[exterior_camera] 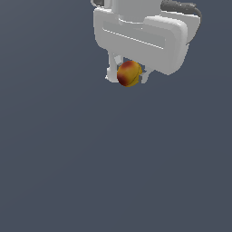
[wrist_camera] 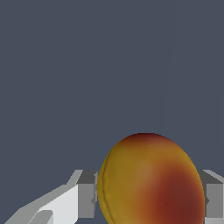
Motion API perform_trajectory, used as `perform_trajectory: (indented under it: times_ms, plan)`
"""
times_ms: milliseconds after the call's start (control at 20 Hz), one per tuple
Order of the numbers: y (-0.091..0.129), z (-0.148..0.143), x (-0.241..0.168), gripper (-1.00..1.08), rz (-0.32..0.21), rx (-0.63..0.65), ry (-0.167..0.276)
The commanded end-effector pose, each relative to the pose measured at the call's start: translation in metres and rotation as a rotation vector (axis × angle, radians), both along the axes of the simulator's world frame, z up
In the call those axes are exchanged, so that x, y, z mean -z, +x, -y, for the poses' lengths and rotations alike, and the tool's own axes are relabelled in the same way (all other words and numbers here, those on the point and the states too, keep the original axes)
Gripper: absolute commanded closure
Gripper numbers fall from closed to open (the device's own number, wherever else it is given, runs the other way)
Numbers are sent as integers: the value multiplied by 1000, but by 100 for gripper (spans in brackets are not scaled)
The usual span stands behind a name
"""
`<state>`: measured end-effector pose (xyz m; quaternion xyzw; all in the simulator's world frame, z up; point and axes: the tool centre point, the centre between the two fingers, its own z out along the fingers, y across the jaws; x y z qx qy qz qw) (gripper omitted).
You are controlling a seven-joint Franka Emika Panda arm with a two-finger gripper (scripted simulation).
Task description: Pick up the object and move it to a goal position.
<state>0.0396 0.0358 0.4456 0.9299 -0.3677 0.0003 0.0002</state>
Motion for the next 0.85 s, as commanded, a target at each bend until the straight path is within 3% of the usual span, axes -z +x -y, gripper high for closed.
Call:
perform_trajectory:
  times_ms: [0,800]
  plan:
    - [0,-3,-15,108,0,0,0]
    - [2,-8,-46,108,0,-1,0]
